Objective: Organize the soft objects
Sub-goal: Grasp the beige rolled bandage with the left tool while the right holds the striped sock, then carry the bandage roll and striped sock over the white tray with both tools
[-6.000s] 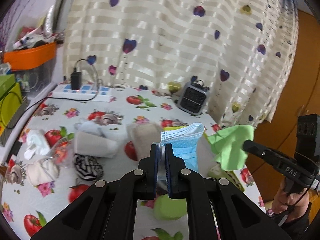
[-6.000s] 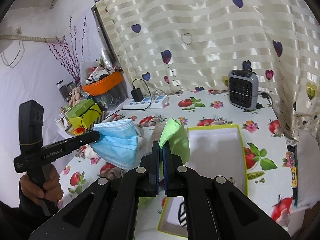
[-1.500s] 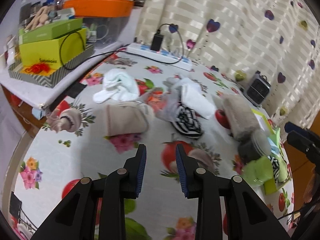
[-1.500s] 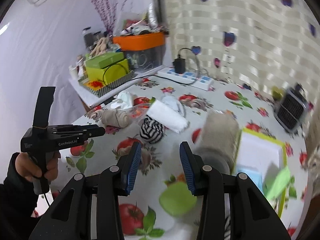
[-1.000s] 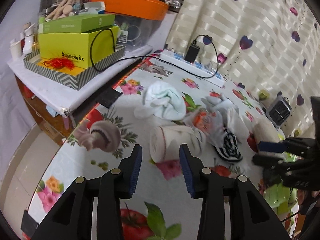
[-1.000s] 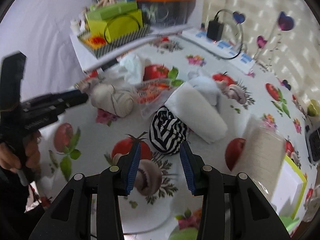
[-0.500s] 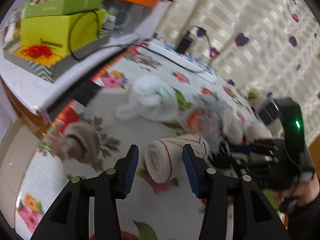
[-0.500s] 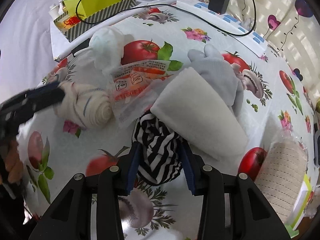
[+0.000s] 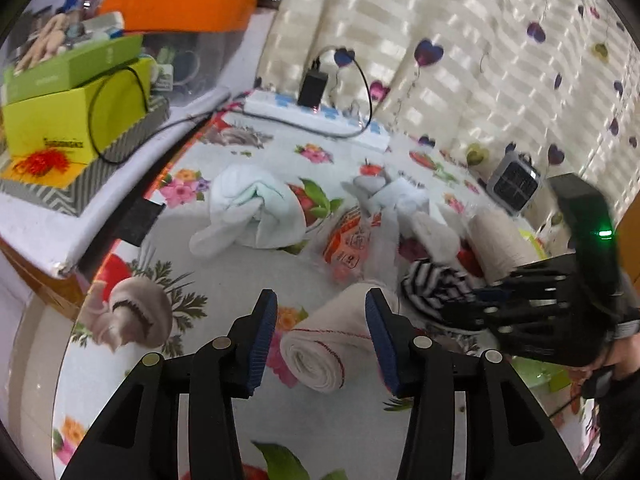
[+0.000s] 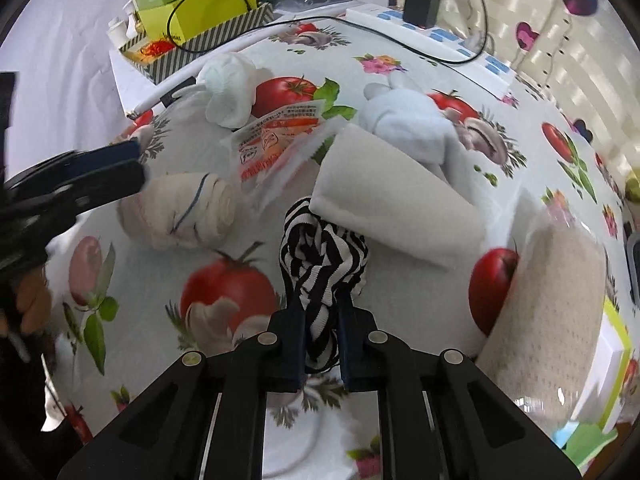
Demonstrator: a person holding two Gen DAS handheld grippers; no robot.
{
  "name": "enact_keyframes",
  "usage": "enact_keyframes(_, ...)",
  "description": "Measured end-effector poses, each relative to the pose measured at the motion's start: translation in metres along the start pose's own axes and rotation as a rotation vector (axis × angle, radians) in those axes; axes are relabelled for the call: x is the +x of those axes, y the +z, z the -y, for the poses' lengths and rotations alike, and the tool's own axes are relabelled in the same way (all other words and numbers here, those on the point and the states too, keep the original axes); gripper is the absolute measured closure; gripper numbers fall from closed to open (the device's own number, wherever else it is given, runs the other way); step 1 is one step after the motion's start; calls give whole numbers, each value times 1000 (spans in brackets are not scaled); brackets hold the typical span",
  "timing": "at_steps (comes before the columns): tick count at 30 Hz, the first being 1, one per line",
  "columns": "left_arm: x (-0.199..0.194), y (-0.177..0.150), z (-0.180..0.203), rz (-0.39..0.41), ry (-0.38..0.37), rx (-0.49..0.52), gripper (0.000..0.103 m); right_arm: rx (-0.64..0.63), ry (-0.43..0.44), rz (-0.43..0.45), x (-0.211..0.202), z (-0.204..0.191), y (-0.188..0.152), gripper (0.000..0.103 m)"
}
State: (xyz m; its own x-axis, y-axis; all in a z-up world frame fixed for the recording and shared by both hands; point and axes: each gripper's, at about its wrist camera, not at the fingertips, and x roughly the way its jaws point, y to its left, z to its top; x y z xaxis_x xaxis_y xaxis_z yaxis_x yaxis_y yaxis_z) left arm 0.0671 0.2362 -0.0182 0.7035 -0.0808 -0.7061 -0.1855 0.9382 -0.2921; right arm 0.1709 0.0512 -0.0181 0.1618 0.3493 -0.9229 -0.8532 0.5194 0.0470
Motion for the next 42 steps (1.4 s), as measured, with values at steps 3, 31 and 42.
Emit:
enact_keyframes(3,8,-5,7,-36,-41,40,57,24,15,21,-10,4,-8,90)
enact_keyframes(31,30,-34,64,-99,-9,104,60,188,132,300,-86,5,-70,90)
enact_keyframes(42,-9,-45,79,-6,25,65,60,255,99,401,-120,8,-118,90)
